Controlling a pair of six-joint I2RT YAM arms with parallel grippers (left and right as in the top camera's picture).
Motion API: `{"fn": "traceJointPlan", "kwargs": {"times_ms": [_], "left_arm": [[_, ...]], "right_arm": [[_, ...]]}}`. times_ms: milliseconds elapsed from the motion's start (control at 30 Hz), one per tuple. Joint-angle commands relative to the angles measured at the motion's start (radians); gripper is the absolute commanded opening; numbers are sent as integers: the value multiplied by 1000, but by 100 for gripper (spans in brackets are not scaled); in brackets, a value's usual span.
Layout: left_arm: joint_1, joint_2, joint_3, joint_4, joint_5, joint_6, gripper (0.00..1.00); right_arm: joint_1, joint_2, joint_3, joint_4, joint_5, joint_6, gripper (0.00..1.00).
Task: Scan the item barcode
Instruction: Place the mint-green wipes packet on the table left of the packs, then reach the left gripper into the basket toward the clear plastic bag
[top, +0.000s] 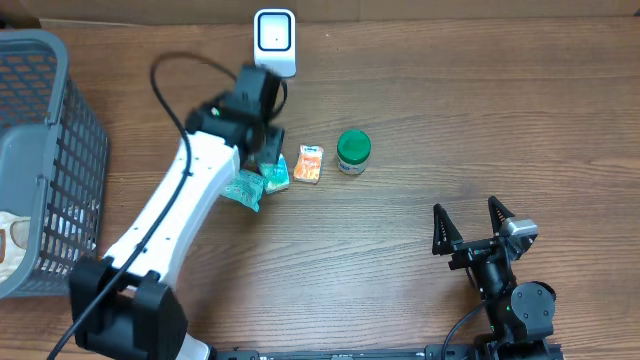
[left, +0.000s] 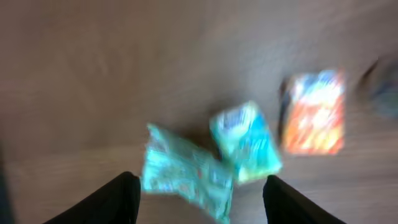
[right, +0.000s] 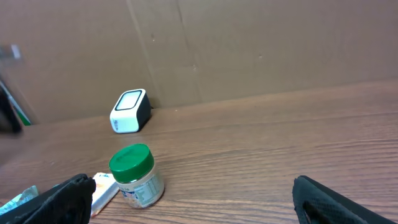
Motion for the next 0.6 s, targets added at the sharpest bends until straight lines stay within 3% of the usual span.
{"fn": "traceJointPlan", "kwargs": {"times_ms": [0, 100, 200, 267, 567], "left_arm": [[33, -24, 243, -101, 5, -43, 67], [84, -24, 417, -183, 6, -87, 75], [146, -24, 559, -237, 14, -112, 93], [197, -24, 642, -267, 49, -112, 97], [521, -24, 836, -340, 140, -222, 99]], "right_arm": [[-4, -10, -10, 3, 5, -1, 100], [-4, -10, -10, 3, 5, -1, 100], [-4, -10, -10, 2, 5, -1, 100], [-4, -10, -10, 2, 5, -1, 100], [-3, -10, -10, 3, 5, -1, 100]]}}
